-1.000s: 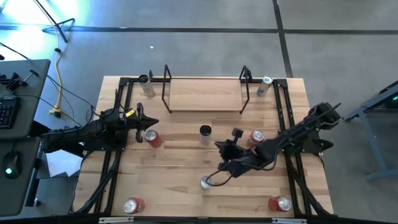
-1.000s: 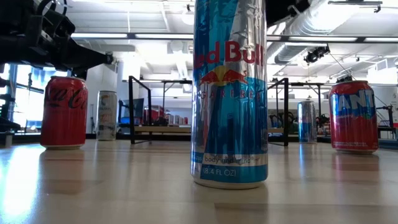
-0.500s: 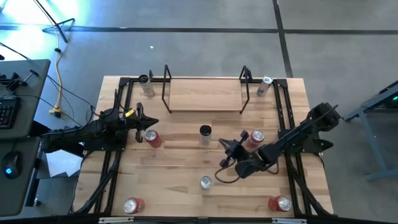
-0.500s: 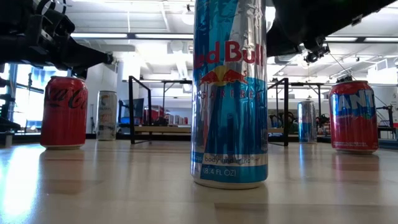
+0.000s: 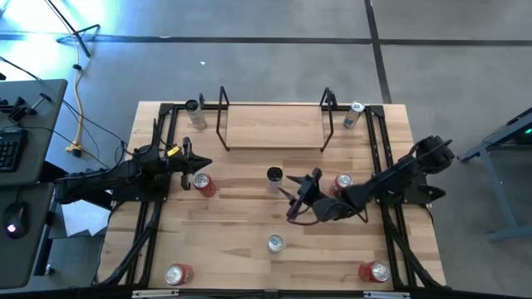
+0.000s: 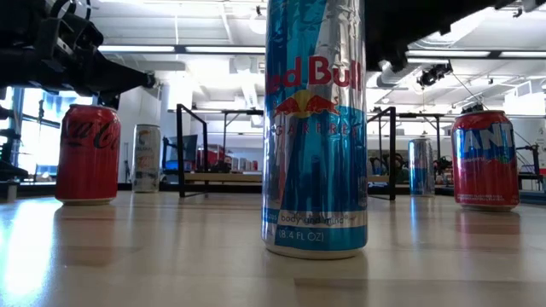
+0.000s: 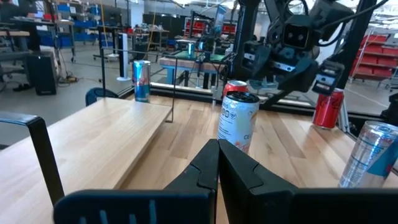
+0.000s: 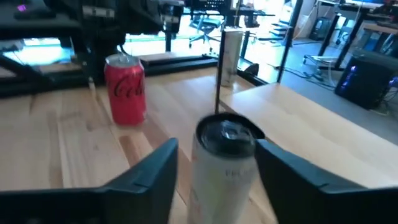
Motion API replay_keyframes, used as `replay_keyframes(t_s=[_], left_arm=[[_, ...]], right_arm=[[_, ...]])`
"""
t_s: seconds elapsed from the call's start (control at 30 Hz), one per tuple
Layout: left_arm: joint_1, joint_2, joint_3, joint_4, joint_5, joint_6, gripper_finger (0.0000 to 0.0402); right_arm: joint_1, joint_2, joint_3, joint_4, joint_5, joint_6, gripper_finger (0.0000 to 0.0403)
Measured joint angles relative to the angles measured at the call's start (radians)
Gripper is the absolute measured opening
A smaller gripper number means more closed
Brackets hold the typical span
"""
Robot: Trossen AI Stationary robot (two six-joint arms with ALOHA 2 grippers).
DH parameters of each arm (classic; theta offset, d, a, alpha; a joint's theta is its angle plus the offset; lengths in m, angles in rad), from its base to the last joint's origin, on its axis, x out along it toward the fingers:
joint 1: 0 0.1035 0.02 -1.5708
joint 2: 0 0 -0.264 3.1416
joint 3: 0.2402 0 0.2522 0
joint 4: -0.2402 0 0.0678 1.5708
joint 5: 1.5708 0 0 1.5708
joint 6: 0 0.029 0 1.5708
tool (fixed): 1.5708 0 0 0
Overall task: Place canned beverage on shelf
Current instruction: Put the bottom white yellow soda can on the shelf
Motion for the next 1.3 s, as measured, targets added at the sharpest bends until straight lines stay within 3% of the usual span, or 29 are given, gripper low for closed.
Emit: replay_keyframes(t_s=[0.1,0.23,0.7,0.97,1.3], left_arm=[[0.000,0.000,0.000,0.000,0.000,-0.005,0.0001],[0.000,0.000,0.000,0.000,0.000,-0.003,0.0001],[0.000,0.000,0.000,0.002,0.000,0.003,0.0001],[0.000,0.000,0.000,0.003,0.000,0.003,0.0001],[0.000,0.000,0.000,0.003,0.000,0.003,0.0001]], right_arm=[[-0.014,0.000,0.011,0.000,-0.019,0.031,0.0255],[-0.036,0.014,0.011,0.003,-0.020,0.062,0.0275],[-0.102,0.080,0.037,0.008,-0.020,0.081,0.0277],[-0.117,0.080,0.037,0.021,-0.077,0.100,0.0277],[-0.102,0.060,0.070,0.024,-0.091,-0.069,0.0273]])
